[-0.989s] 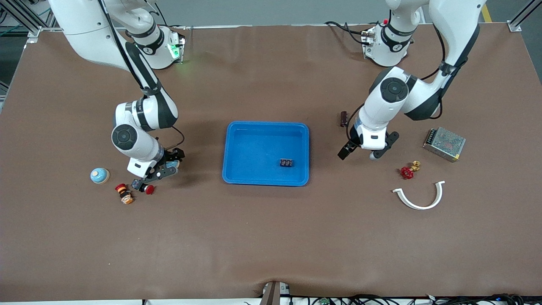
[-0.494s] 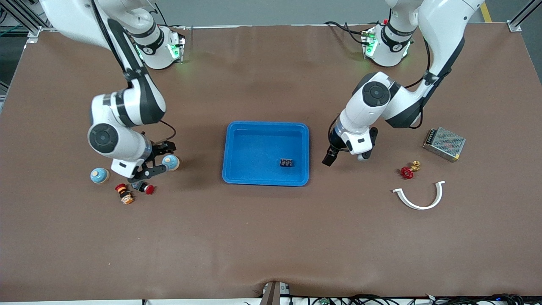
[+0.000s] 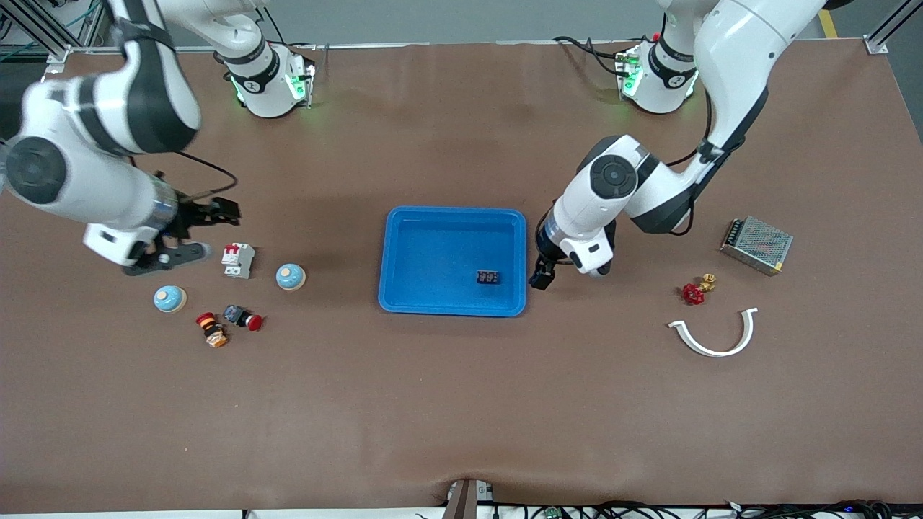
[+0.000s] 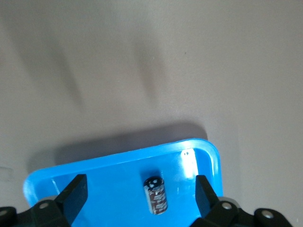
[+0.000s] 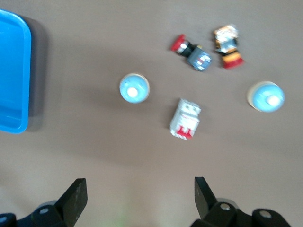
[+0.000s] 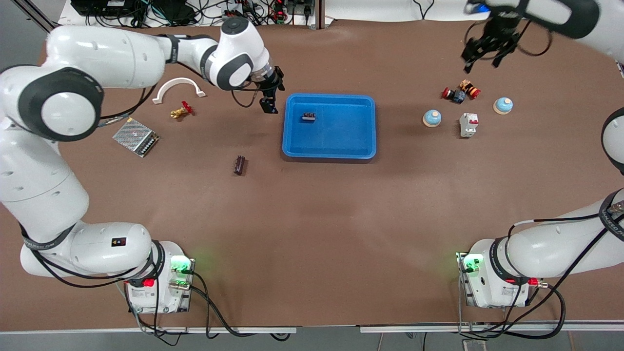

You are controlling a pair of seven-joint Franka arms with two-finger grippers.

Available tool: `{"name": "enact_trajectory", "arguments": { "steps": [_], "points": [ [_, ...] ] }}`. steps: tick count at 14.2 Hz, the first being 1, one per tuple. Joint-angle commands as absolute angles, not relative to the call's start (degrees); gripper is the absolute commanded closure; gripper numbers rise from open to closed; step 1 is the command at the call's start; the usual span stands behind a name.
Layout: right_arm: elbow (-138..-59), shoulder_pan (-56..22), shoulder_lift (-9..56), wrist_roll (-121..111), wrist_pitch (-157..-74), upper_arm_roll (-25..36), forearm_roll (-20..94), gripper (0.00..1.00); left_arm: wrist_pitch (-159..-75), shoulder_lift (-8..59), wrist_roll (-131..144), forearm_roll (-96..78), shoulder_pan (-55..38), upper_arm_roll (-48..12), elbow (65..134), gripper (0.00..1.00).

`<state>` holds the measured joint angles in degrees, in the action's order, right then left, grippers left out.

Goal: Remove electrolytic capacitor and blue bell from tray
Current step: 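Lower the left gripper onto the second capacitor while the right gripper retracts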

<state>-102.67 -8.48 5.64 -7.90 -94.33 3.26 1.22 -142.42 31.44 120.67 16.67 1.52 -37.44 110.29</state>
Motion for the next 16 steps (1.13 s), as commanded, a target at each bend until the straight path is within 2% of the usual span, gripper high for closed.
{"name": "enact_trajectory", "arguments": {
  "steps": [1, 3, 5, 12, 16],
  "points": [
    [-94.0, -5.3, 6.4, -7.5, -86.9, 2.5, 0.6, 0.0, -139.1, 36.3, 126.3, 17.5, -8.4, -29.4, 102.1, 0.0],
    [-88.9, -2.2, 6.4, -7.4, -83.7, 2.3, 0.8, 0.0, -136.6, 39.3, 130.0, 17.6, -13.6, -25.2, 97.1, 0.0],
    [-83.7, -1.9, 6.4, -7.5, -80.5, 2.2, 0.6, 0.0, -136.4, 41.1, 131.5, 17.3, -15.6, -24.4, 95.2, 0.0],
    [-83.1, -0.5, 6.9, -7.6, -85.2, 2.3, 0.4, 0.0, -136.4, 43.9, 133.9, 17.6, -17.9, -24.3, 92.2, 0.0],
    [-83.1, 0.3, 7.4, -7.6, -86.0, 2.4, 0.5, 0.0, -136.4, 44.7, 135.6, 17.4, -22.4, -20.7, 91.1, 0.0]
  ]
}}
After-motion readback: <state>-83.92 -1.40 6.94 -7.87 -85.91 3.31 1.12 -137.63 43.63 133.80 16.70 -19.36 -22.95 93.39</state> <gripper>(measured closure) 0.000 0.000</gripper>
